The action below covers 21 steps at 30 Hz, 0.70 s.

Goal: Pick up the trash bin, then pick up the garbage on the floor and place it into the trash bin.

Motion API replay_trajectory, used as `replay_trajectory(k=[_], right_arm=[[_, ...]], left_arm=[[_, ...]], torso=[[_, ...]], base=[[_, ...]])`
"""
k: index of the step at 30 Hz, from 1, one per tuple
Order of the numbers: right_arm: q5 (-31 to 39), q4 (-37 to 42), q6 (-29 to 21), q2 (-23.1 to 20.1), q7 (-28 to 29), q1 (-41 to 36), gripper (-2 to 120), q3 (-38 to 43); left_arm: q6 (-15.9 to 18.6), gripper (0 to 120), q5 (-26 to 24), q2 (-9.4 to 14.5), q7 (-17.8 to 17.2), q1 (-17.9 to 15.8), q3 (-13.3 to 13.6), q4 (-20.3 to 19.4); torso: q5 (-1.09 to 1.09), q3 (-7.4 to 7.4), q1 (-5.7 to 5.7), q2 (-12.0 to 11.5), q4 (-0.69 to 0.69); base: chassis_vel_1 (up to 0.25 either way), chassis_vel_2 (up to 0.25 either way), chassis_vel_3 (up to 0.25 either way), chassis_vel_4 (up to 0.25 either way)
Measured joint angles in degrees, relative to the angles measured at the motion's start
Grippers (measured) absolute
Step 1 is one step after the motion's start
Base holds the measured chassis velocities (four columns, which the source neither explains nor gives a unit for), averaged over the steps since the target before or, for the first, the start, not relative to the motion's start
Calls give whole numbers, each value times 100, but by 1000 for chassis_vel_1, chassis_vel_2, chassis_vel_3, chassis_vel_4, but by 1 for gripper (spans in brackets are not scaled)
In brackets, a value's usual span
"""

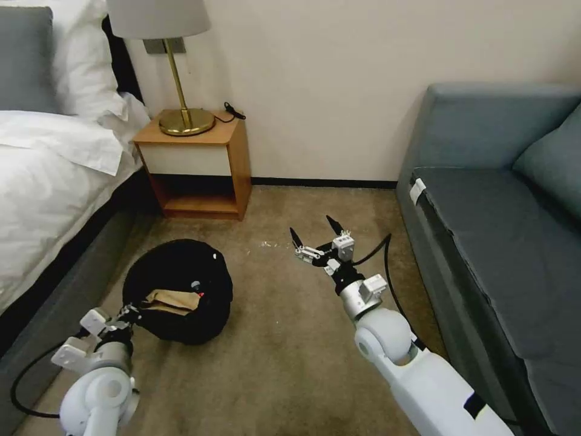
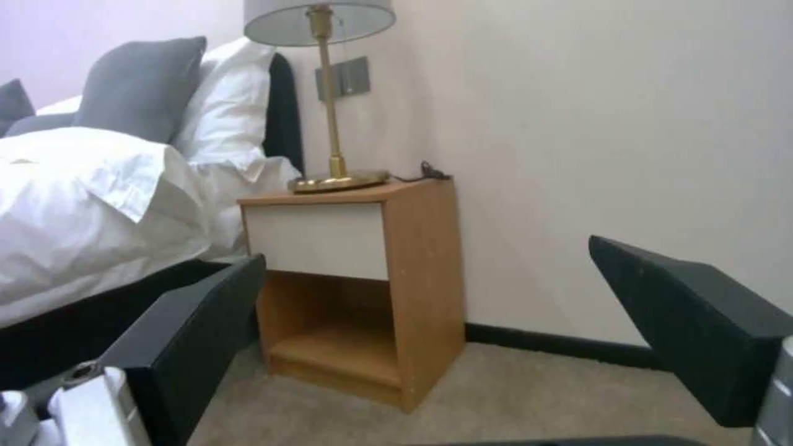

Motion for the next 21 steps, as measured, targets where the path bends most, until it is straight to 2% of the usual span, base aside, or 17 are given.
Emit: replay_trajectory(k=[2,4,5,6,7,10,11,12,13,15,16,17,18,19,20,21], right_arm=[[0,42,-9,15,1,-50,100,30],[0,90,-21,17,3,-92,100,49],[0,111,-28,15,4,-105,100,54],[1,140,-37,9,4,-122,100,58],[1,140,-37,9,4,-122,100,58],[52,233,-49,-11,-75,-210,100,119],[52,233,-49,-11,-75,-210,100,119],[67,270,-65,-24,-158,-254,100,148],[62,313,-76,-34,-236,-306,100,174],[-51,434,-90,-30,-309,-439,100,267],[-51,434,-90,-30,-309,-439,100,267],[-121,487,-74,-8,-287,-516,100,301],[-143,506,-13,10,-263,-562,100,314],[-198,552,243,69,-192,-694,100,346],[-198,552,243,69,-192,-694,100,346],[-370,640,341,147,-118,-881,100,428]], left_arm=[[60,7,44,-3,-46,18,3,11],[59,15,188,-5,-43,72,2,-13],[3,20,318,-5,9,114,2,-44],[-192,25,581,-4,146,173,16,-80],[-192,25,581,-4,146,173,16,-80],[-865,41,1290,26,611,345,52,-246],[-865,41,1290,26,611,345,52,-246],[-1054,43,1467,40,779,384,52,-281],[-1357,48,1731,60,1041,438,52,-302],[-2351,58,2513,106,1735,524,32,-296],[-2351,58,2513,106,1735,524,32,-296],[-2711,63,2845,115,1939,539,19,-296],[-2911,65,3032,117,2028,545,17,-310],[-3168,72,3262,116,2097,557,22,-388],[-3168,72,3262,116,2097,557,22,-388],[-3463,77,3363,105,2083,559,57,-464]], torso=[[0,0,0,0,0],[0,0,0,0,1],[1,0,0,0,2],[2,0,0,0,1],[2,0,0,0,1],[2,0,0,0,2],[2,0,0,0,2],[2,0,0,0,2],[1,0,0,0,1],[1,0,0,0,2],[1,0,0,0,2],[1,0,0,0,1],[1,0,0,0,1],[-1,0,0,0,1],[-1,0,0,0,1],[2,0,0,0,3]], base=[[0,0,0,0],[0,0,0,0],[0,0,0,0],[0,0,0,0],[0,0,0,0],[0,0,0,0],[0,0,0,0],[0,0,0,0],[0,0,0,0],[0,0,0,0],[0,0,0,0],[0,0,0,0],[0,0,0,0],[0,0,0,0],[0,0,0,0],[0,0,0,0]])
